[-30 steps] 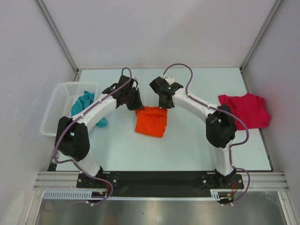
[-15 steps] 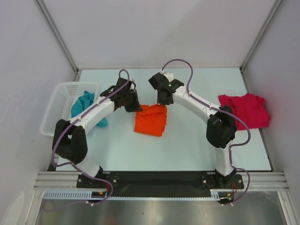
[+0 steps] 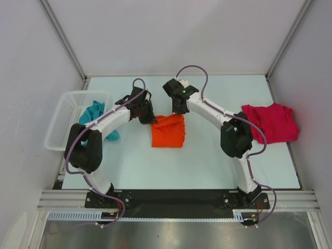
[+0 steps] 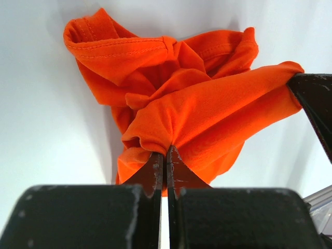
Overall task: Fold and stack the t-shirts
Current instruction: Fold the long partially folded tshirt into a neat square
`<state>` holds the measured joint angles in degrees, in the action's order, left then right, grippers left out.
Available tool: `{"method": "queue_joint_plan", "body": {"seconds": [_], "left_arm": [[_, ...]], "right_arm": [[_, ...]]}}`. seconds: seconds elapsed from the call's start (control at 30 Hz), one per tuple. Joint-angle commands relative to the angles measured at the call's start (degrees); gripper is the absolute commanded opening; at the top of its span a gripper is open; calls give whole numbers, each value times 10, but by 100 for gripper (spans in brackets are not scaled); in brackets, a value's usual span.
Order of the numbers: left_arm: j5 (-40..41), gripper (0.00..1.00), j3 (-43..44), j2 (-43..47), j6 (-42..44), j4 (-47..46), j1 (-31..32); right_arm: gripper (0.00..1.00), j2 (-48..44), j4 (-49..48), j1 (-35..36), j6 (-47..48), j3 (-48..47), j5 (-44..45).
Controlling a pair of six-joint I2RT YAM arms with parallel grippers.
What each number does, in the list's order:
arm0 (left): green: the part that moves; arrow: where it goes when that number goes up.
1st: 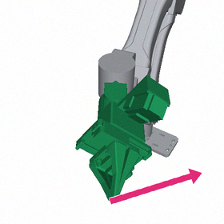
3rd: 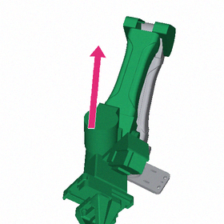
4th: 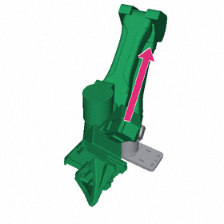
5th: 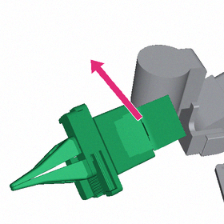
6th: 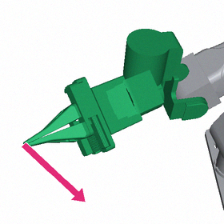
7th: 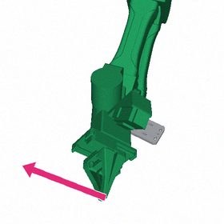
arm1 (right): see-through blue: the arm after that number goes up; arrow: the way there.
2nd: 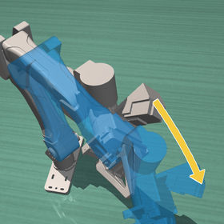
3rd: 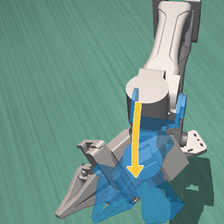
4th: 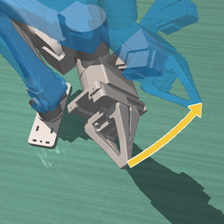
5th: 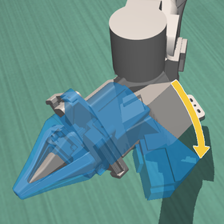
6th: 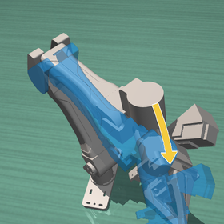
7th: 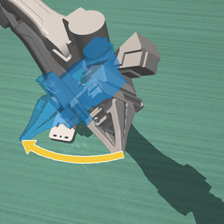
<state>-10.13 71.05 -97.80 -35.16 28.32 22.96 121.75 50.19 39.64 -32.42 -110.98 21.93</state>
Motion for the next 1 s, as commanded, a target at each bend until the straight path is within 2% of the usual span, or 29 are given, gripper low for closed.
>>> {"method": "queue_joint_plan", "body": {"seconds": [0.0, 0.13, 0.43, 0.73, 0.77, 0.8, 0.9, 0.93, 0.97], "left_arm": [[13, 0, 26, -12, -5, -1, -10], [6, 0, 36, -22, 1, -3, -10], [8, 0, 43, -28, 11, 3, -11], [5, 2, 59, -34, 19, 17, -11], [2, 9, 60, -38, 20, 17, -11], [-1, 26, 62, -39, 19, 17, -11], [2, 56, 64, -37, 17, 19, -11], [7, 69, 64, -35, 16, 21, -11], [10, 74, 64, -30, 16, 23, -11]], "right_arm": [[1, 10, -19, -16, 20, -15, 7], [5, 13, -38, -19, 31, -3, -6], [24, 23, -57, -30, 35, -8, -18], [26, 8, -67, -28, 41, -2, -16], [25, 1, -69, -27, 43, 1, -16], [26, -3, -72, -27, 43, 5, -15], [25, -15, -75, -26, 45, 14, -11], [26, -19, -76, -26, 45, 16, -10], [26, -22, -77, -25, 45, 17, -9]]}}
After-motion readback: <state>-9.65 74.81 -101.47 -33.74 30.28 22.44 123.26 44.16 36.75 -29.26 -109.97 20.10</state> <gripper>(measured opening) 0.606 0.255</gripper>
